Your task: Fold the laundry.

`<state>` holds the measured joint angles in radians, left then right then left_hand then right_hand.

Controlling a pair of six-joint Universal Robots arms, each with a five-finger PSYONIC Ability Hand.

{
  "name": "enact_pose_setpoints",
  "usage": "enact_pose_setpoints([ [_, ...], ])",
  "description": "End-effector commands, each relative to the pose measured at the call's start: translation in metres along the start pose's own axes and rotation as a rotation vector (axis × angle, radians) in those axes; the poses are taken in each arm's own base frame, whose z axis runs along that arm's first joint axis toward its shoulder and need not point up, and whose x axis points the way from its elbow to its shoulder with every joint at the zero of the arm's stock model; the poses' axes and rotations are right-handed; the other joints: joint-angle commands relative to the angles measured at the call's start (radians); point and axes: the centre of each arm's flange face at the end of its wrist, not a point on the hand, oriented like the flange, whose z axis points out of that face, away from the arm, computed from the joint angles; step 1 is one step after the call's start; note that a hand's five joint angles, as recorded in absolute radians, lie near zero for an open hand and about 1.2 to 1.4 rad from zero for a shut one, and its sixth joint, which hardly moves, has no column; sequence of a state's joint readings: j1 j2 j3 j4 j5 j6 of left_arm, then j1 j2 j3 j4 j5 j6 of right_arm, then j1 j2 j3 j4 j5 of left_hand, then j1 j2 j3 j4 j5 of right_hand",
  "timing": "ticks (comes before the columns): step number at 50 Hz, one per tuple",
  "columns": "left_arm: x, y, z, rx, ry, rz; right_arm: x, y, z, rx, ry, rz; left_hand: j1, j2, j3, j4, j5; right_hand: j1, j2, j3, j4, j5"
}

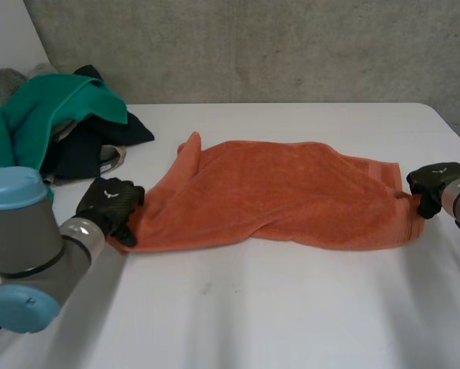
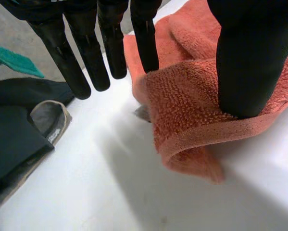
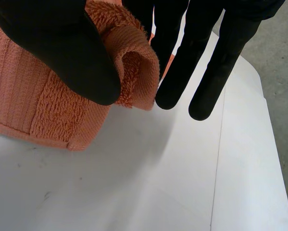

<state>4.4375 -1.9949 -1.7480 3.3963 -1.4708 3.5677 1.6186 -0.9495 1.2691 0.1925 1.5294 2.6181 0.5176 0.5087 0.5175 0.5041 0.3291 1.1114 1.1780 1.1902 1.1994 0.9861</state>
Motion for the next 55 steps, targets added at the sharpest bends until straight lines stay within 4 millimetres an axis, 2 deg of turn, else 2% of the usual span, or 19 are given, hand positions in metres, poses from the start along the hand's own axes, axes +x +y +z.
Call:
enact_pose_setpoints([
  [1,-0.007,0.008,0.001,-0.01,0.021,-0.017,-0.002,0.0,0.0,0.0,-0.004,-0.003,0.028,0.037,0.028,0.041,0.042,0.285,0.218,0.206,0.197,0.236],
  [9,-0.014,0.013,0.003,-0.023,0.007,-0.023,0.001,0.001,0.003,0.007,0.011,-0.007,0.039,0.048,0.04,0.053,0.053,0.285,0.218,0.206,0.197,0.236],
  [13,-0.018,0.015,-0.001,-0.04,0.002,-0.031,0.004,0.0,0.004,0.014,0.021,-0.01,0.037,0.045,0.037,0.05,0.05,0.285,0.218,0.206,0.197,0.236],
  [20,-0.039,0.006,-0.018,-0.006,-0.049,-0.045,0.005,0.001,0.005,0.013,0.024,-0.011,0.031,0.039,0.031,0.044,0.045,0.285,0.218,0.206,0.197,0.236],
  [28,-0.024,0.008,-0.031,0.034,0.085,-0.054,0.004,0.002,0.005,0.009,0.02,-0.012,0.039,0.048,0.04,0.053,0.053,0.285,0.218,0.206,0.197,0.236],
  [34,-0.027,0.017,-0.02,0.017,0.089,-0.061,0.004,0.002,0.005,0.01,0.019,-0.013,0.042,0.051,0.042,0.056,0.056,0.285,0.218,0.206,0.197,0.236],
  [40,-0.026,0.03,-0.002,-0.012,0.097,0.051,0.004,0.002,0.005,0.008,0.019,-0.01,0.066,0.075,0.066,0.079,0.08,0.285,0.218,0.206,0.197,0.236],
  [48,-0.027,0.03,0.006,-0.006,0.096,0.127,0.007,0.002,0.005,0.01,0.029,-0.008,0.127,0.136,0.127,0.141,0.141,0.285,0.218,0.206,0.197,0.236],
  [50,-0.026,0.032,0.009,-0.009,0.1,0.126,0.007,0.002,0.005,0.011,0.029,-0.008,0.218,0.227,0.218,0.231,0.232,0.285,0.218,0.206,0.197,0.236],
  [55,-0.029,0.028,0.014,0.005,0.092,0.121,0.007,0.0,0.002,0.009,0.03,-0.01,0.878,0.886,0.878,0.891,0.891,0.285,0.218,0.206,0.197,0.236],
])
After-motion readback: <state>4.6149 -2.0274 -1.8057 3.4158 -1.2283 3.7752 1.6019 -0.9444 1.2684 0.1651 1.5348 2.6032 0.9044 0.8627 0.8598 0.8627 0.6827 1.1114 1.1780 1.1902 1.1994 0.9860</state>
